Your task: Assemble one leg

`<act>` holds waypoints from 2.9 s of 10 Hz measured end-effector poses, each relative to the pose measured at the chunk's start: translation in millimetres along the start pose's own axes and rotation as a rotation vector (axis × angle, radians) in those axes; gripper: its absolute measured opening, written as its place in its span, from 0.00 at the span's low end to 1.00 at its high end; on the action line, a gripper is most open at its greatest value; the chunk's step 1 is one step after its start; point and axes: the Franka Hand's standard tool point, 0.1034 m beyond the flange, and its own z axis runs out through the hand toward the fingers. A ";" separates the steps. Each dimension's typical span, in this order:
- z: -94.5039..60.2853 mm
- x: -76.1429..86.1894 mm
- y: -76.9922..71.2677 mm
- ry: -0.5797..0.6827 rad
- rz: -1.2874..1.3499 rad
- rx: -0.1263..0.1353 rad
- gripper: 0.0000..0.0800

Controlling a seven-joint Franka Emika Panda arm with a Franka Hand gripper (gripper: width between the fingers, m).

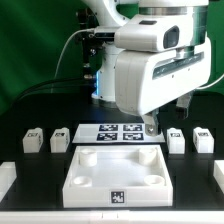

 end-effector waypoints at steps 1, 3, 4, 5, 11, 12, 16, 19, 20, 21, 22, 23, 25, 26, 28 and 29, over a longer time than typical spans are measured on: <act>0.0 0.0 0.0 0.000 0.000 0.000 0.81; 0.0 0.0 0.0 0.000 0.000 0.000 0.81; 0.0 0.0 0.0 0.000 0.000 0.000 0.81; 0.0 0.0 0.0 0.000 0.000 0.000 0.81; 2.1 -6.2 -6.1 0.000 -0.158 -0.003 0.81; 8.4 -21.7 -24.1 0.002 -0.309 -0.008 0.81; 52.2 -97.4 -76.9 0.013 -0.750 -0.011 0.81; 91.9 -134.8 -71.3 0.029 -0.710 0.001 0.81; 96.2 -137.2 -65.6 0.031 -0.693 0.004 0.81; 98.9 -136.0 -60.4 0.032 -0.687 0.004 0.81; 103.3 -135.0 -59.8 0.032 -0.684 0.009 0.81; 106.3 -135.0 -60.1 0.033 -0.684 0.011 0.81; 106.6 -135.3 -60.2 0.033 -0.683 0.012 0.66; 106.7 -135.5 -60.3 0.033 -0.683 0.012 0.48; 106.8 -135.6 -60.3 0.033 -0.682 0.012 0.28; 106.8 -135.6 -60.2 0.033 -0.682 0.012 0.12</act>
Offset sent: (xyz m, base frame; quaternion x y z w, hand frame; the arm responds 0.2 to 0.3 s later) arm 0.0000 0.0000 0.0000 0.0000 0.0000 0.0000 1.0000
